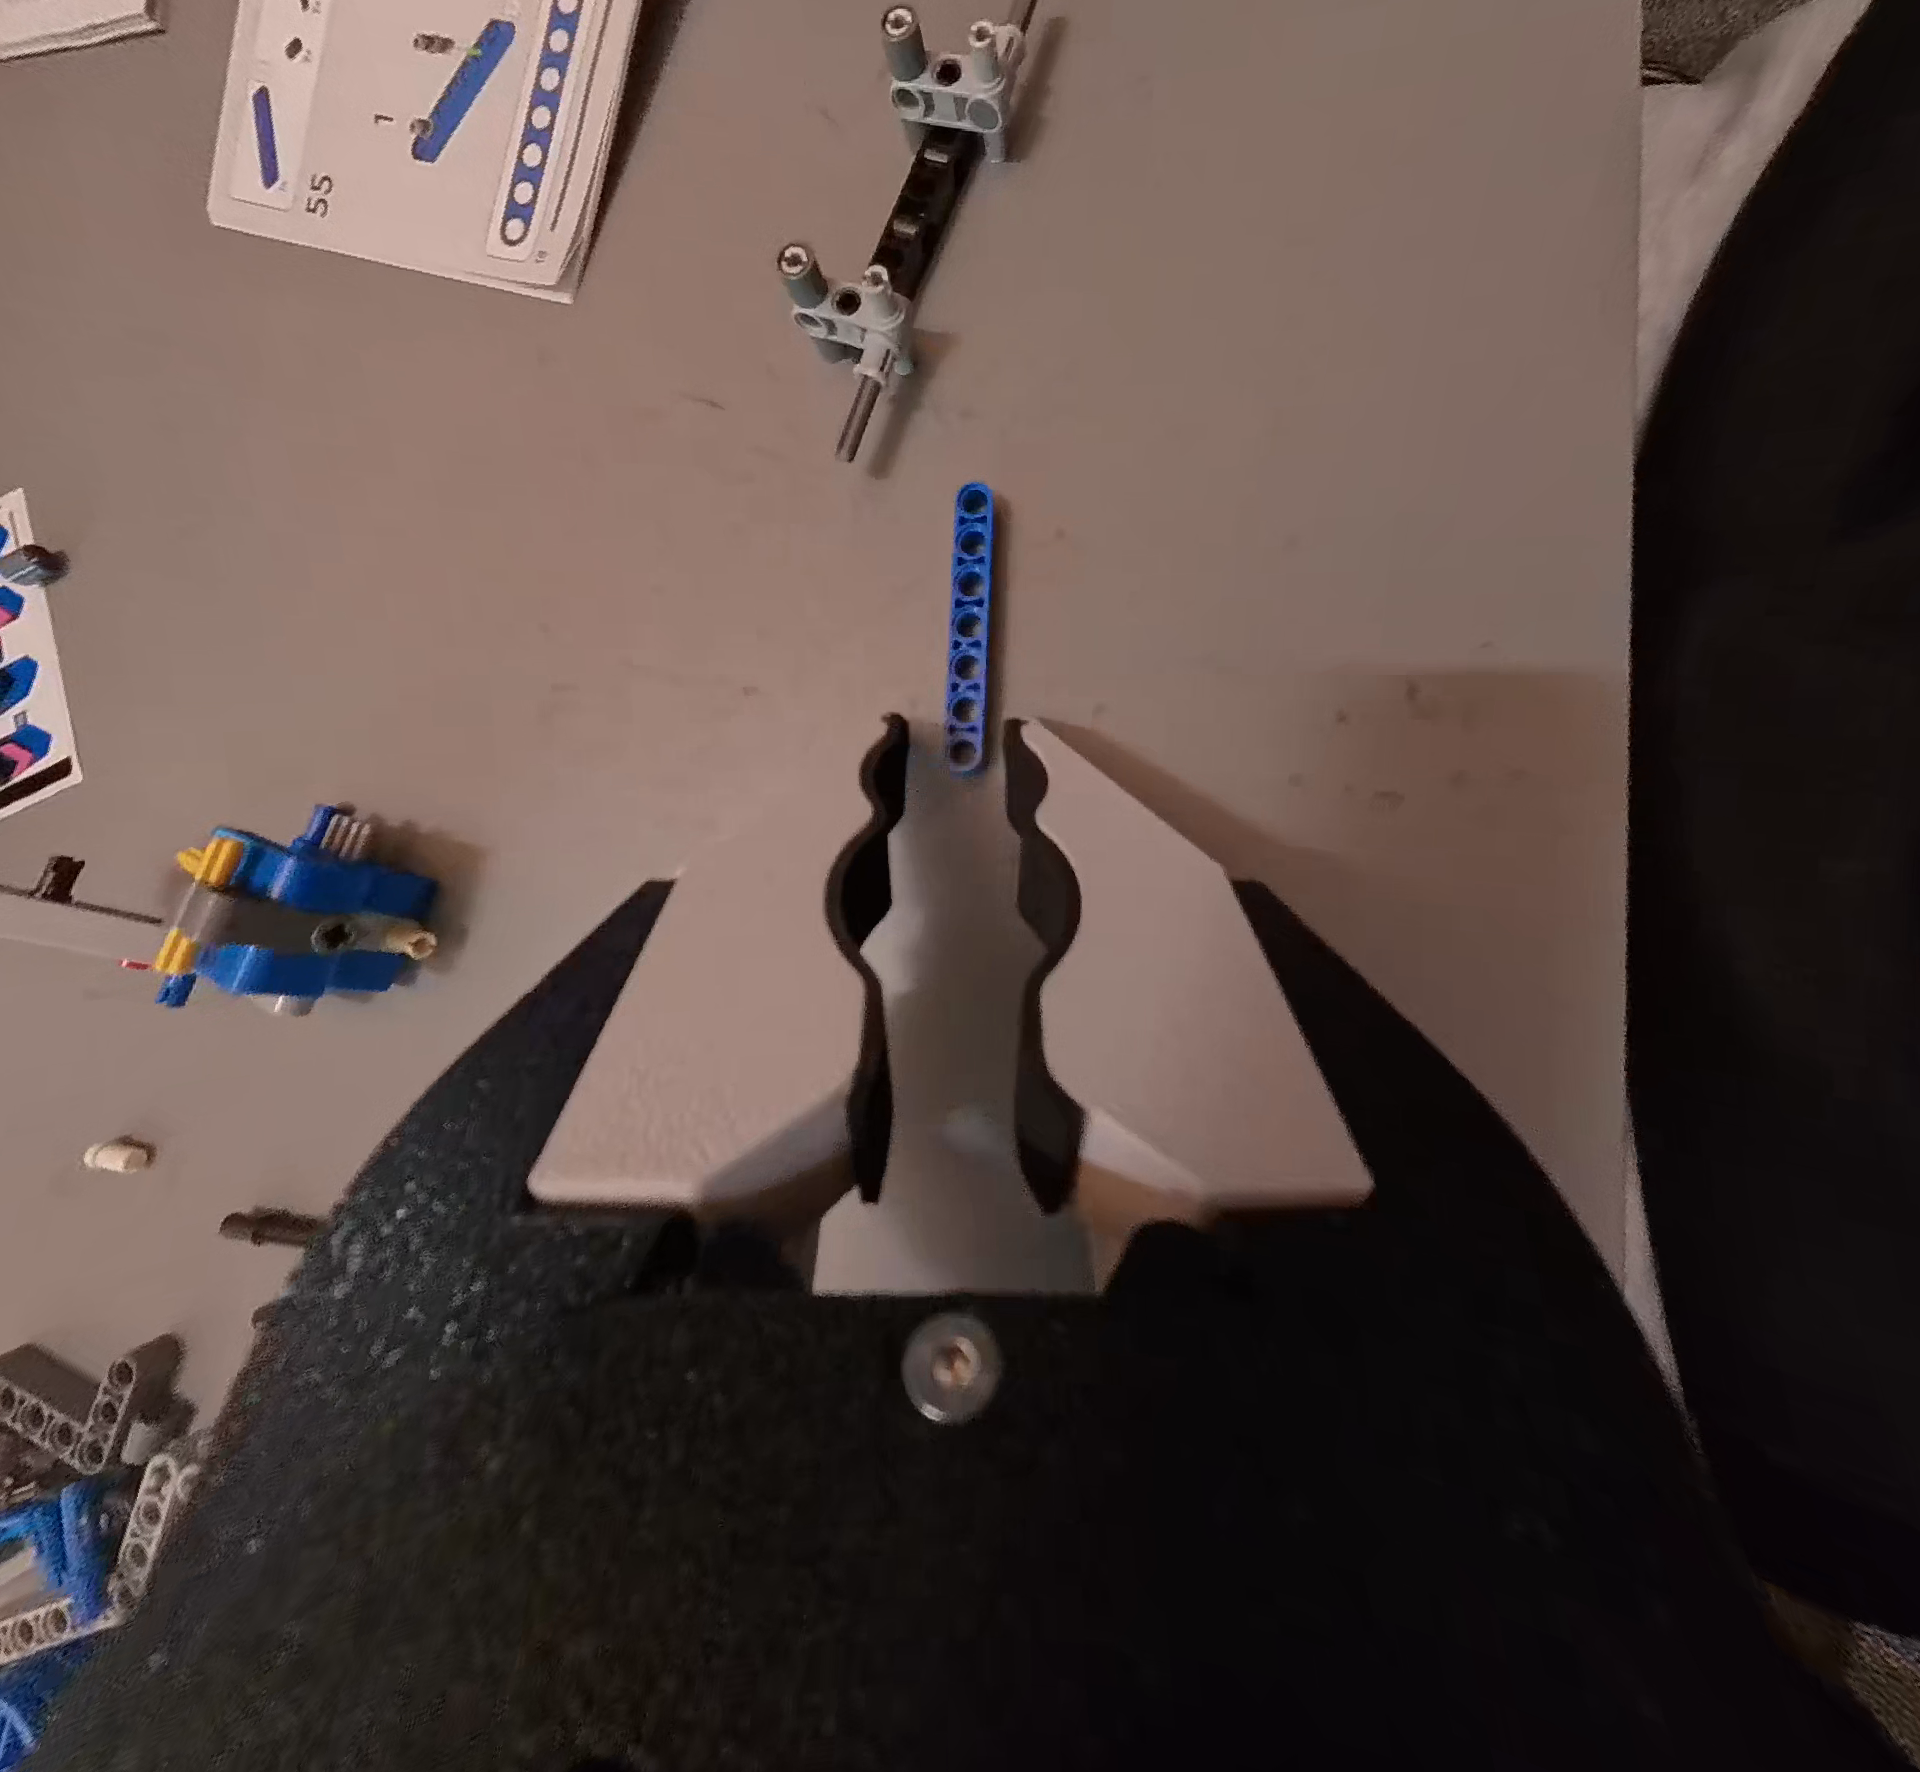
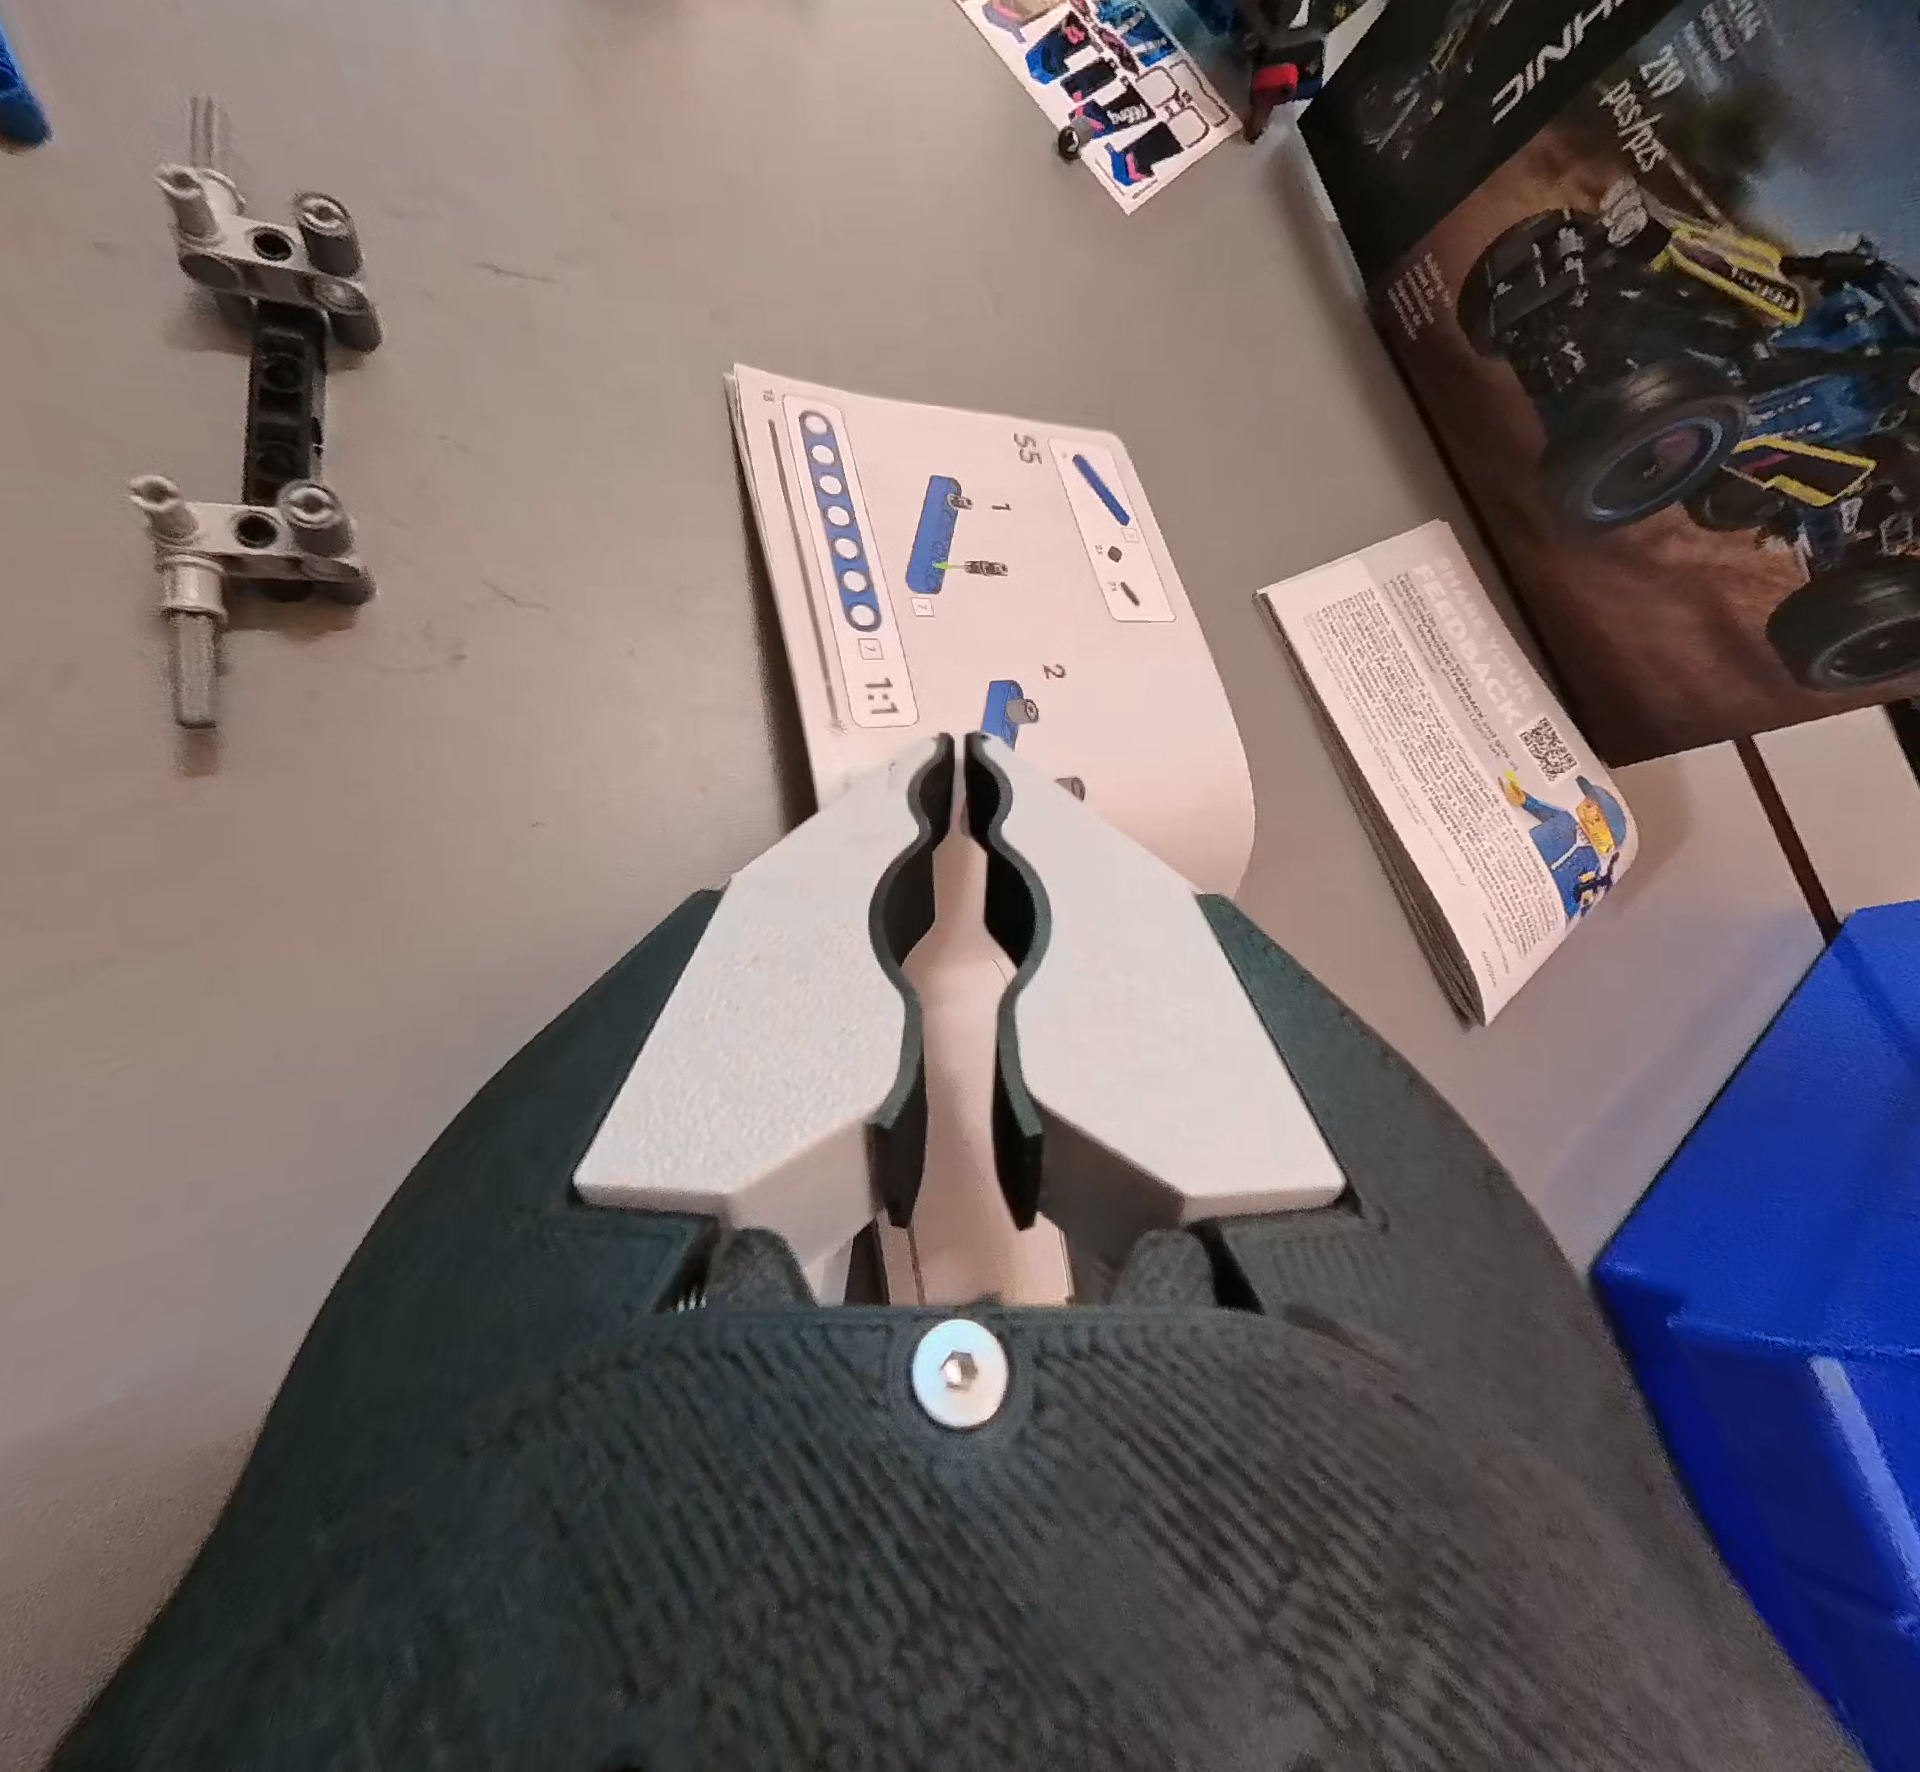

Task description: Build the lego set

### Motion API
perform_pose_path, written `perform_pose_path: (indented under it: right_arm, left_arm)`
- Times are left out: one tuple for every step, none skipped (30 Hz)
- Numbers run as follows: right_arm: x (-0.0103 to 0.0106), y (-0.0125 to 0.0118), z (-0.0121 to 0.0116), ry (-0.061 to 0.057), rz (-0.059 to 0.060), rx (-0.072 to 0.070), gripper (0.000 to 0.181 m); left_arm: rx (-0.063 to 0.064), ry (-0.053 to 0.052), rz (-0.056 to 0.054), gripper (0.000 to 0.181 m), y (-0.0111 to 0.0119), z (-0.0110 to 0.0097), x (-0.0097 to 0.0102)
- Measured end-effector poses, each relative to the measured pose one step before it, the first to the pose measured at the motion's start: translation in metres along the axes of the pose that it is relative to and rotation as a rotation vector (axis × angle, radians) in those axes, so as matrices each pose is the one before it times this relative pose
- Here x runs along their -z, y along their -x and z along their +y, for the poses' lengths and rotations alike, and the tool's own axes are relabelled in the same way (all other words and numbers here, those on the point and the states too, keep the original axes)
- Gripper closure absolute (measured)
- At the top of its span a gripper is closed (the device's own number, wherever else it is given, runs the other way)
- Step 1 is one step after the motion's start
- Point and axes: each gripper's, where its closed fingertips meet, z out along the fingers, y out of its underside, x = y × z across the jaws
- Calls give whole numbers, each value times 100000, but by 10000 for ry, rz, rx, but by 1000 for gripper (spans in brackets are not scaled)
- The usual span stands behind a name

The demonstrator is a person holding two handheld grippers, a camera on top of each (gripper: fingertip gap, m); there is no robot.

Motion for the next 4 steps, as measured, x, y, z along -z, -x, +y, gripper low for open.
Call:
perform_pose_path:
  right_arm:
    - [300, -47, -232, -62, 24, 43, 181]
    - [362, -96, -249, -81, 28, -5, 181]
    - [423, -107, -243, -86, 32, -34, 181]
    - [455, -180, -280, -98, 81, -46, 181]
  left_arm:
    - [36, -116, -73, 164, 100, 3, 261]
    - [44, -208, -111, 164, 174, -64, 332]
    - [88, -263, -91, 163, 206, -48, 373]
    - [180, -271, -54, 162, 217, 8, 399]
